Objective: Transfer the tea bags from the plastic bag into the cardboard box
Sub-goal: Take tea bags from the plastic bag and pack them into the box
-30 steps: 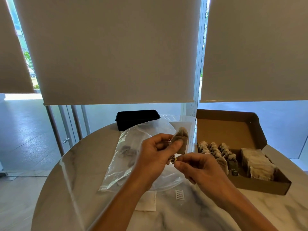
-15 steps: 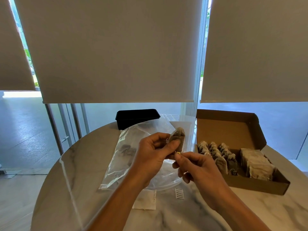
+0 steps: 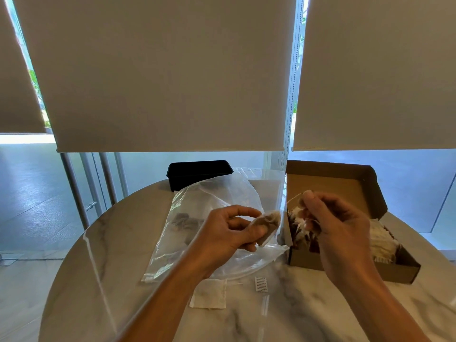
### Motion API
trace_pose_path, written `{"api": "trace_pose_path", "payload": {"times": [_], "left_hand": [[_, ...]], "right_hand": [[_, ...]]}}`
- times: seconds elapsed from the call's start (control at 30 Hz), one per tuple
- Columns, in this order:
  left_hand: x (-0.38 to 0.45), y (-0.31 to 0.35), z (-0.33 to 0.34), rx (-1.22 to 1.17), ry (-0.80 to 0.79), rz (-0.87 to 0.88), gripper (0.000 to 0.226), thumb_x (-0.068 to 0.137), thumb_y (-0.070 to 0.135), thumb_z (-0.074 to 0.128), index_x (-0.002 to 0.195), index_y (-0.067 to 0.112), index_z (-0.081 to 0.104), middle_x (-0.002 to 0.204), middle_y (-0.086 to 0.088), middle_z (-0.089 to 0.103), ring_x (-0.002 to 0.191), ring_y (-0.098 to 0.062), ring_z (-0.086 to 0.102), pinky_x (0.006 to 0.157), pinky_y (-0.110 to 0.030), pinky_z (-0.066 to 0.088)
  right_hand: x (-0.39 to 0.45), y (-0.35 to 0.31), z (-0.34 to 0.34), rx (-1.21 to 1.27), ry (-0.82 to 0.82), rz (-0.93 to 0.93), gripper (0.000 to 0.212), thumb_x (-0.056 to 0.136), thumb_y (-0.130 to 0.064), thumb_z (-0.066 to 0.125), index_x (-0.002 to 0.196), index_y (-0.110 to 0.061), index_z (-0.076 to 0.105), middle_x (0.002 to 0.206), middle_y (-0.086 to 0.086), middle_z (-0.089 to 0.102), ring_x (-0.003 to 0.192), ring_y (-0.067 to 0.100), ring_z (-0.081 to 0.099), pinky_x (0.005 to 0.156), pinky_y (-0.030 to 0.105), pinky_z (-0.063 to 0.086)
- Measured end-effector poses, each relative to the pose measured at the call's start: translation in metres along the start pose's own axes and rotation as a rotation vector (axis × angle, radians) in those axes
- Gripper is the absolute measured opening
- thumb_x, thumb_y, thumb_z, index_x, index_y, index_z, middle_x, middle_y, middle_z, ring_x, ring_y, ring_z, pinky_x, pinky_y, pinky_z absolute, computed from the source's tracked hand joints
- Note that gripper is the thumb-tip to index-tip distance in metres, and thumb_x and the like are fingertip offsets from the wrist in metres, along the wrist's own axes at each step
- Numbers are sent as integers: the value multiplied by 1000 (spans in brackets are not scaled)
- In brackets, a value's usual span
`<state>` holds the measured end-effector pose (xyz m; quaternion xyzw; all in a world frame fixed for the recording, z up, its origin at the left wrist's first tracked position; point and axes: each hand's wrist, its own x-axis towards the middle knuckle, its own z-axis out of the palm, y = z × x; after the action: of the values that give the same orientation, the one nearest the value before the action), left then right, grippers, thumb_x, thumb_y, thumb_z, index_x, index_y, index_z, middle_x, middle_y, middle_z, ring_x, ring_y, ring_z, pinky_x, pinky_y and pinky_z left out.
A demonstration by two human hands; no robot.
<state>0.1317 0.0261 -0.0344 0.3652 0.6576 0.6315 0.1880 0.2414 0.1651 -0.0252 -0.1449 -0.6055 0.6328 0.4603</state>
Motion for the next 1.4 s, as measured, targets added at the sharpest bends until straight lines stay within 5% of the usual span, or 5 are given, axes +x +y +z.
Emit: {"api": "trace_pose_path", "payload": {"times": [0.2, 0.5, 1.0, 1.23, 1.4], "left_hand": [[-2, -2, 3, 135, 54, 32, 14, 77, 20, 74, 91, 18, 72, 73, 1, 72, 60, -8, 62, 55, -20, 49], [-3, 0, 8, 115, 125, 99, 15, 76, 25, 75, 86, 15, 72, 70, 3, 73, 60, -4, 65, 54, -11, 45], [0, -7, 8, 284, 67, 269, 10, 75, 21, 76, 83, 25, 73, 78, 9, 73, 76, -10, 69, 74, -25, 56], [-1, -8, 10, 349, 97, 261, 17, 72, 30, 79, 87, 31, 71, 73, 11, 72, 66, -5, 65, 61, -15, 45], [-5, -7, 8, 435, 158, 262, 27, 77, 18, 76, 94, 35, 65, 67, 14, 70, 55, 2, 56, 60, -10, 43]], "right_hand": [[5, -7, -10, 104, 153, -89, 13, 71, -33, 65, 79, -23, 69, 67, -10, 68, 61, 4, 62, 56, 17, 50], [-4, 10, -2, -300, -305, -148, 15, 72, -36, 67, 82, -33, 77, 90, -16, 73, 89, 6, 68, 73, 23, 57], [-2, 18, -6, -334, -428, -69, 36, 72, -38, 66, 108, -37, 63, 90, -8, 72, 88, 11, 69, 73, 22, 57], [1, 20, -9, -395, -364, -153, 13, 82, -22, 69, 93, -29, 72, 86, -10, 72, 85, 12, 69, 81, 30, 57], [9, 11, -22, -462, -253, -156, 22, 82, -23, 68, 90, -43, 63, 89, -20, 67, 86, 4, 65, 68, 13, 54]]}}
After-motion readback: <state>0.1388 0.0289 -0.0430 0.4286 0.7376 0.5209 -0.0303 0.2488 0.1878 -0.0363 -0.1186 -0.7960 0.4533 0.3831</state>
